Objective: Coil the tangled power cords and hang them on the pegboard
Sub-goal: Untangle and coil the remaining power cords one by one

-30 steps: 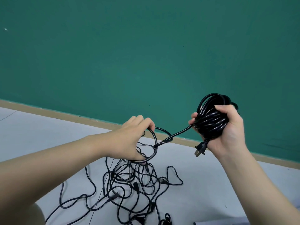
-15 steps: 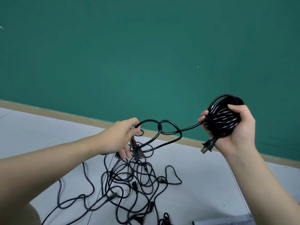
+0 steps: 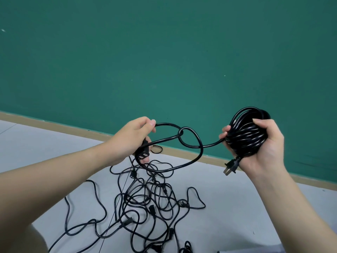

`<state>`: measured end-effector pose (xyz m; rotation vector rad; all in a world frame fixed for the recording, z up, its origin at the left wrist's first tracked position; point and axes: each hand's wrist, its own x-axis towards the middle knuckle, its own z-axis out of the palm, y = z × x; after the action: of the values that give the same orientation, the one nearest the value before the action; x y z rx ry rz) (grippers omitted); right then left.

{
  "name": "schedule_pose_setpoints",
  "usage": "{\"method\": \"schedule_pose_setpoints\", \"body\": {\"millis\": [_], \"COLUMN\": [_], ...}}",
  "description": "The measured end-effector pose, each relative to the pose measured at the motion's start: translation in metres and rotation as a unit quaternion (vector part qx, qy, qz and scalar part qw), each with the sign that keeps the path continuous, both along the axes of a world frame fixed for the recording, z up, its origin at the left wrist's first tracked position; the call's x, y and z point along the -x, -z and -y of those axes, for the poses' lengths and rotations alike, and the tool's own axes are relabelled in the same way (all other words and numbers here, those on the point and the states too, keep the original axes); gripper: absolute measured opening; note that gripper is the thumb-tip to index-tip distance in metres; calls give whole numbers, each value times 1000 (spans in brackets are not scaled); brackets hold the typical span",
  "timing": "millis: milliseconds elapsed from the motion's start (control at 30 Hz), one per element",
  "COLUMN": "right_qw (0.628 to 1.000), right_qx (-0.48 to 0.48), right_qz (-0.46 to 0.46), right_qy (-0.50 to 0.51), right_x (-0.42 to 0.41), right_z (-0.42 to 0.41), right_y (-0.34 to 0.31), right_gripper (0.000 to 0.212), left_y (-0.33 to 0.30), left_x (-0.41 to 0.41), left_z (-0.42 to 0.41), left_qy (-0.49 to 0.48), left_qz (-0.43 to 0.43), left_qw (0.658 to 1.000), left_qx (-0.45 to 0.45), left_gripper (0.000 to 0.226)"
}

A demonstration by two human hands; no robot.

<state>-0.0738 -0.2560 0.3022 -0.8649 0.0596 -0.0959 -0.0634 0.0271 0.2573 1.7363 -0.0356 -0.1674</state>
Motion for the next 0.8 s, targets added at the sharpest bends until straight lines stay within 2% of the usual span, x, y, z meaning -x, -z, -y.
{"method": "schedule_pose_setpoints", "body": {"millis": [133, 233, 500, 600, 700, 800], "right_qw": [1000, 1000, 1000, 999, 998, 997], "right_qx": [-1, -1, 5, 3, -11, -23], "right_qz": [-3, -2, -15, -21, -25, -17], "right_qy": [-6, -5, -22, -37, -51, -68], "right_x": [1, 1, 4, 5, 8, 11], "right_z": [-2, -2, -12, -20, -29, -37], "right_y": [1, 0, 4, 4, 3, 1], "right_gripper": [19, 18, 12, 12, 14, 15], "left_y": [-3, -4, 4, 0, -4, -5], "left_x": [2, 8, 1, 0, 3, 7], "left_z": [-8, -11, -9, -5, -3, 0], "left_qy": [95, 148, 87, 79, 114, 163], "left_qz": [-119, -140, -13, -13, 4, 31], "left_qw": [988, 978, 993, 995, 992, 984], "left_qx": [35, 45, -75, -62, -53, -63], "left_gripper": [32, 36, 40, 24, 11, 14]}}
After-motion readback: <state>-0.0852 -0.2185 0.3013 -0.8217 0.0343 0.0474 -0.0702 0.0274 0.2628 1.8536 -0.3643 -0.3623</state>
